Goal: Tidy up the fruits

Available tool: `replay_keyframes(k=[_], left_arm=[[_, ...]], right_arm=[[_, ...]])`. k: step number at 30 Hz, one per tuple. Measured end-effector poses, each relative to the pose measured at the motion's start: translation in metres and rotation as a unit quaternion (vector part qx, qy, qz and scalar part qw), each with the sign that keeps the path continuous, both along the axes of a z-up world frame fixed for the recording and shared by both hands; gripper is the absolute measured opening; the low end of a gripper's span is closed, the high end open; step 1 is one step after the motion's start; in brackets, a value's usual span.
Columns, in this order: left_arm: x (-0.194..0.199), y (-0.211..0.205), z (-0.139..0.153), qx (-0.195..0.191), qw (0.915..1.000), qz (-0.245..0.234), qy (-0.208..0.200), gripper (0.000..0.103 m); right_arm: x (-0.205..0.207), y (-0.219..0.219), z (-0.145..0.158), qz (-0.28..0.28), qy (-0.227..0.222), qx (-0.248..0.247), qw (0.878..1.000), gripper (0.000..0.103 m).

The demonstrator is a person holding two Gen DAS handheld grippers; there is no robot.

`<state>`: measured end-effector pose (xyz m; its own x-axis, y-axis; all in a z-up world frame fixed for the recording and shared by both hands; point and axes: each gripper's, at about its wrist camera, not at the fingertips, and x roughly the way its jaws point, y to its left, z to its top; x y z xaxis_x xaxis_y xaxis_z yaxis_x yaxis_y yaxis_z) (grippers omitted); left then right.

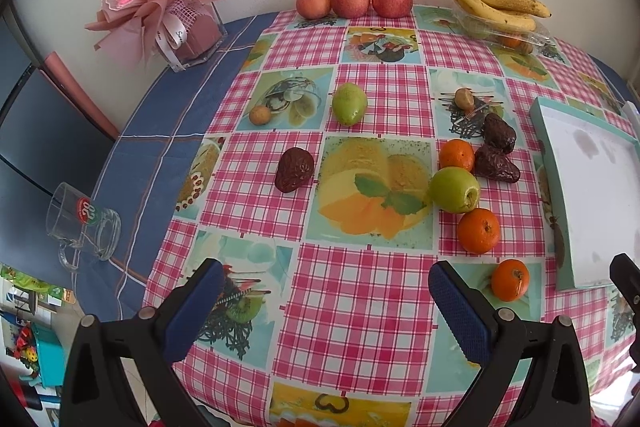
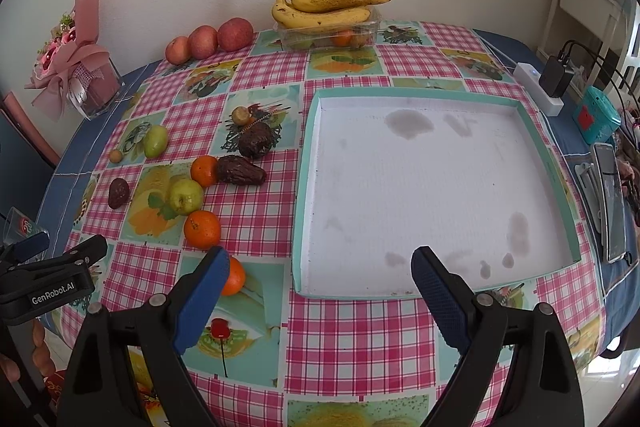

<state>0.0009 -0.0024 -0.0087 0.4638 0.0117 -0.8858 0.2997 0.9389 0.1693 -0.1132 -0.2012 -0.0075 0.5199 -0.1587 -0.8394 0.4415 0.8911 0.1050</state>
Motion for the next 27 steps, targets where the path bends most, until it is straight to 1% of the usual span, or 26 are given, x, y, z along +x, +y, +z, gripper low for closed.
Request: replay_keyframes(k=[16, 27], left_arm=[[0.001, 0.0029, -0.0007, -0.017, 0.9998, 0.003, 0.008, 0.103], [0.0009, 0.0024, -0.0017, -0.019, 0.9998, 0.004, 0.01, 0.103]], right_arm=[[0.0011, 0.0013, -0.0027, -0.001, 0.006, -0.002, 1.0, 0.092], [0.0016, 0.0014, -0.003, -0.001, 0.006, -0.002, 1.0, 0.092]])
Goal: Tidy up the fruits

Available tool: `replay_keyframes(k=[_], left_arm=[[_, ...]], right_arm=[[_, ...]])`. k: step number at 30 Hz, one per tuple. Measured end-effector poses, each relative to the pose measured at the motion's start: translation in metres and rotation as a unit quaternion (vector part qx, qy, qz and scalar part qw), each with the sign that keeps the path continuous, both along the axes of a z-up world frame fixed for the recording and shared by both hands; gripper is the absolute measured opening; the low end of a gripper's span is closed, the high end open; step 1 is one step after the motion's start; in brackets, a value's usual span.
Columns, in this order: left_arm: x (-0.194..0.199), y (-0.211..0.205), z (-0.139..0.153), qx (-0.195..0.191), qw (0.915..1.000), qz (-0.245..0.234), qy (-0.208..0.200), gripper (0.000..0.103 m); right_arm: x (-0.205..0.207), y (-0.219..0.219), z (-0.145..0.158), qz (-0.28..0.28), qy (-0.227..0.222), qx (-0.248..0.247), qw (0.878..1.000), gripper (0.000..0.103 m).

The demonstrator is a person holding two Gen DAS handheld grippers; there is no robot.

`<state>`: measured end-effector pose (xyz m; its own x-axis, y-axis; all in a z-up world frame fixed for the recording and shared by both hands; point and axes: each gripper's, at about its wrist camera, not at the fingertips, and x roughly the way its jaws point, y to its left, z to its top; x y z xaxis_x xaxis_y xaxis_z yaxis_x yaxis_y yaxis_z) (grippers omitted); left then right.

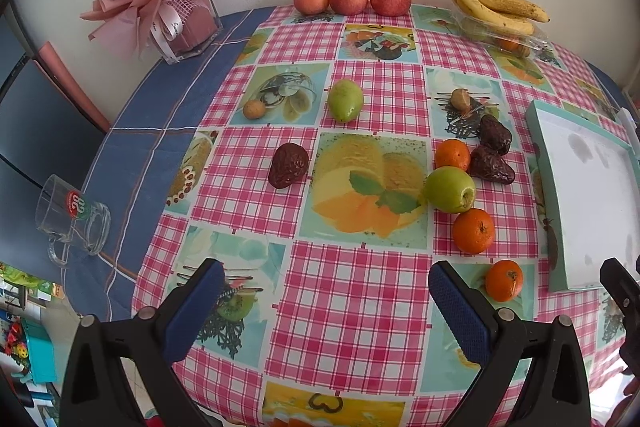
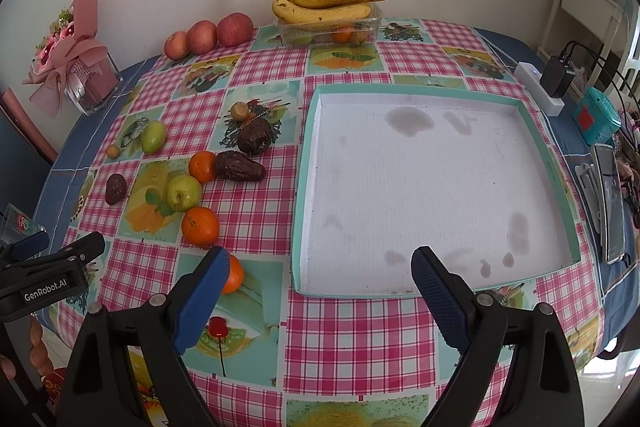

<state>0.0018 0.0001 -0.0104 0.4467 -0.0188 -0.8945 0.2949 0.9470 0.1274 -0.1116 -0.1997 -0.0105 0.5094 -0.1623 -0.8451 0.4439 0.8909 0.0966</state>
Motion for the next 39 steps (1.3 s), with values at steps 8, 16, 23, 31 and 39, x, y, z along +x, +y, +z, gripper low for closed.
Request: replay_keyframes(k=[8, 16, 23, 31, 39], left_arm=[[0.0, 0.0, 0.0, 0.0, 1.0, 0.0, 0.001, 0.103], [-0.001, -0.002, -0.002, 0.001, 1.0, 0.0, 0.001, 0.103], [-0.001, 0.0, -0.002, 0.001, 1.0, 0.001, 0.001, 0.103], [0.0, -0.002, 0.011, 0.005, 0.9998, 0.0, -0.018, 0.103], [0.026, -0.022, 0.034, -0.027, 0.9994, 0.0, -0.021, 0.103]], right_arm=[[0.001, 0.0, 0.0, 0.0, 0.0, 0.0, 1.0, 0.092], [0.001, 0.002, -0.002, 0.001, 0.004, -0.001, 1.0, 0.092], [0.003, 0.001, -0.004, 0.001, 0.011, 0.001, 1.0, 0.092], [0.012, 0.001, -0.003, 0.004, 0.014, -0.001, 1.0, 0.092], [0.03, -0.003, 0.007, 0.001, 0.006, 0.002, 1.0, 0.092]])
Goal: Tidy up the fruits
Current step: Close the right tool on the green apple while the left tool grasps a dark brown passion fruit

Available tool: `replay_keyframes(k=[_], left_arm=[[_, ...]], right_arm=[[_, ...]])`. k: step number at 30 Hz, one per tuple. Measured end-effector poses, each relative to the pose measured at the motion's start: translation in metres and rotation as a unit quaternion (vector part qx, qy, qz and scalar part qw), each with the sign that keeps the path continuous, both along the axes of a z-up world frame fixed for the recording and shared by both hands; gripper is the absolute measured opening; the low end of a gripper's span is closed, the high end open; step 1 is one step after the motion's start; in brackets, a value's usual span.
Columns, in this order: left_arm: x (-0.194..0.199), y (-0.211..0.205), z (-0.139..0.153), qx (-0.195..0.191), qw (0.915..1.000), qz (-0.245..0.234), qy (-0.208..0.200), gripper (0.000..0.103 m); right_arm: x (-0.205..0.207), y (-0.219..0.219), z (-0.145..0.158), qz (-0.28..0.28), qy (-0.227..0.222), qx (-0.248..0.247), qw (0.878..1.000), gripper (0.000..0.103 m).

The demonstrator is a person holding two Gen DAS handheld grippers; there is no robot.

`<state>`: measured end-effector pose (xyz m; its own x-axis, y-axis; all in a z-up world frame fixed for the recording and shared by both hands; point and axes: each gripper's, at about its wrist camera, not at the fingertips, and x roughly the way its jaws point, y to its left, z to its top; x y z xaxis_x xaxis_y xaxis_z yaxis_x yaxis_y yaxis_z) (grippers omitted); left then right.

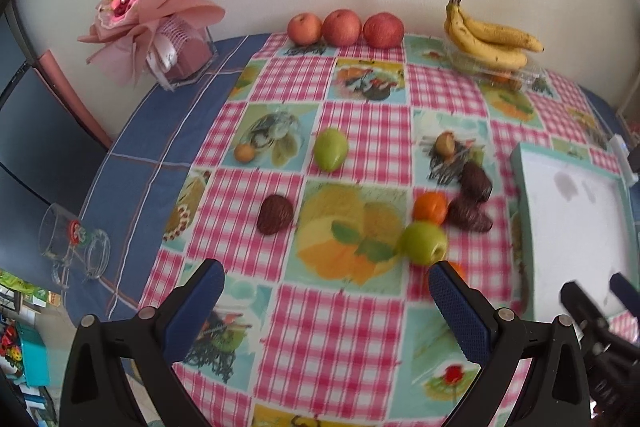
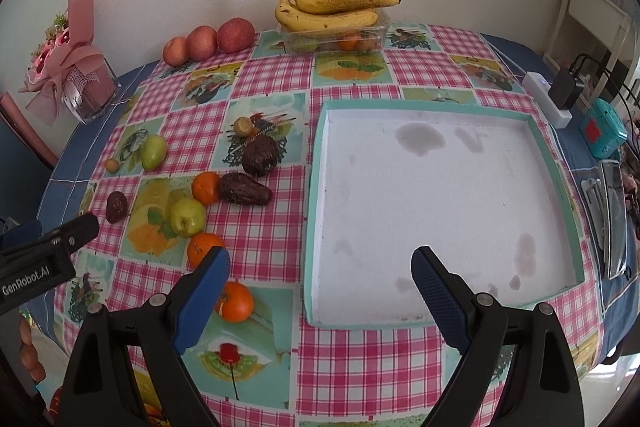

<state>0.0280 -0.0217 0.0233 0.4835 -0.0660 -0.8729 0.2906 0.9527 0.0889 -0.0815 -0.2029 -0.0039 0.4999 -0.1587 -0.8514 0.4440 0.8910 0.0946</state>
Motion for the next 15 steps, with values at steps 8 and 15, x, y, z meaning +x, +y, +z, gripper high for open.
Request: replay_keyframes(k=[8, 15], left_arm=[[0.028, -0.002, -0.006, -0.008, 0.9988, 0.047, 0.008, 0.103], [0.05, 0.009, 0.001, -0.019, 0.9965, 0.075, -0.031, 0.103]], right_arm=[[0.029, 0.004, 0.005, 0.013, -0.012, 0.013, 1.0, 0.092], [0.063, 0.017, -0.005, 0.033, 0.002, 0.023, 0.999, 0.092]])
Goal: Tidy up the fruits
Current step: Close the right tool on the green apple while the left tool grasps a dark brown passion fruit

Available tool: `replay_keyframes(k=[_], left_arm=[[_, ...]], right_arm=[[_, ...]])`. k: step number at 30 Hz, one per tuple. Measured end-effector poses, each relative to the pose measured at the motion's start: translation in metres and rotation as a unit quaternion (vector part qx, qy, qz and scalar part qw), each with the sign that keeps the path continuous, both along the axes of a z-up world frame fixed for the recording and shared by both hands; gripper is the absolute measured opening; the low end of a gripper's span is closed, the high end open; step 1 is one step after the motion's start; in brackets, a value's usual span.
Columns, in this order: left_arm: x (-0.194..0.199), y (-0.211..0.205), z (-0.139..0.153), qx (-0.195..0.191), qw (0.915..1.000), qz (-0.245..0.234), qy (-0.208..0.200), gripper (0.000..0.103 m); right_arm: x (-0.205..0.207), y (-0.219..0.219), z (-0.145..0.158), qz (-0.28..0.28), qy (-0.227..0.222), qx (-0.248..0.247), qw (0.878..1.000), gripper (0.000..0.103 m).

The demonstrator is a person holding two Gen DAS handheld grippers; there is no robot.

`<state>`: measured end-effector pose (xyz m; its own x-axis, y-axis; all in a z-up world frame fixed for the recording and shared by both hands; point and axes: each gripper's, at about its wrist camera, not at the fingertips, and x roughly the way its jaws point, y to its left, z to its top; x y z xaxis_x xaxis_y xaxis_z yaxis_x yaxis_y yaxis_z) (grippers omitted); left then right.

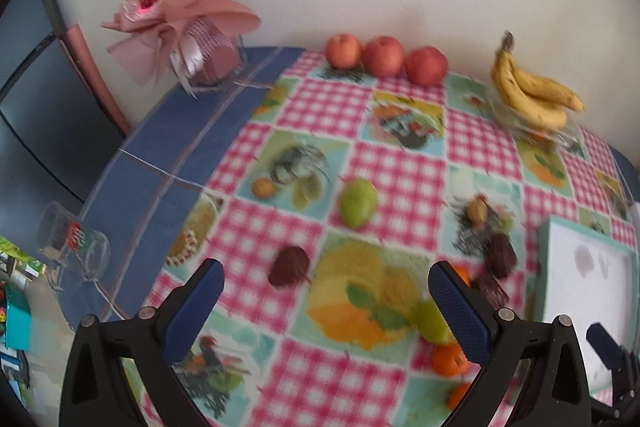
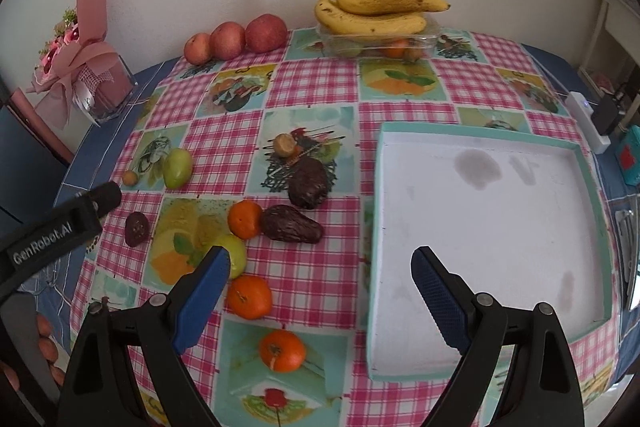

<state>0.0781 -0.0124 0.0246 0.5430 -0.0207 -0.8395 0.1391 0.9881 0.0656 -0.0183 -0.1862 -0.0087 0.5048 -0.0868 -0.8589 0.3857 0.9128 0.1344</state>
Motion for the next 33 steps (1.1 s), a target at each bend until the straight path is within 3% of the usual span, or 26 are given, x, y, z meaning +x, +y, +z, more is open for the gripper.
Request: replay_keyframes(k=[8, 14, 16, 19, 31, 33], left_arm=[[0.031, 0.039, -0.005, -0.024, 0.9988, 0.036, -0.022, 0.103], [0.032, 0.069, 0.008, -0.061, 0.994, 0.072, -0.055, 0.103], [0.034, 0.068, 0.004, -0.066, 0.9948, 0.068, -0.039, 0.103], [0.042, 0.064, -0.015, -0.064, 0.9953, 0.068, 0.024, 0.103], [0.056, 0.044, -0.077, -0.045, 0.9896, 0.048, 0.127, 0.102], [0.057, 0.046, -0.085, -0.053, 0.987, 0.053, 0.142, 0.101]], right_arm=[[0.035, 0.009, -0.004, 0.02, 0.005, 0.015, 1.0, 0.092], [0.051, 0.011, -0.003, 0.028, 0.004, 0.03, 0.999, 0.092], [0.052, 0.013, -0.002, 0.028, 0.004, 0.026, 0.999, 0.092], [0.052, 0.019, -0.004, 0.04, 0.009, 0.026, 0.999, 0.089], [0.058, 0.054, -0.041, 0.088, 0.066, 0.046, 0.993, 0.087], [0.059, 0.056, -0.046, 0.09, 0.073, 0.047, 0.992, 0.078]])
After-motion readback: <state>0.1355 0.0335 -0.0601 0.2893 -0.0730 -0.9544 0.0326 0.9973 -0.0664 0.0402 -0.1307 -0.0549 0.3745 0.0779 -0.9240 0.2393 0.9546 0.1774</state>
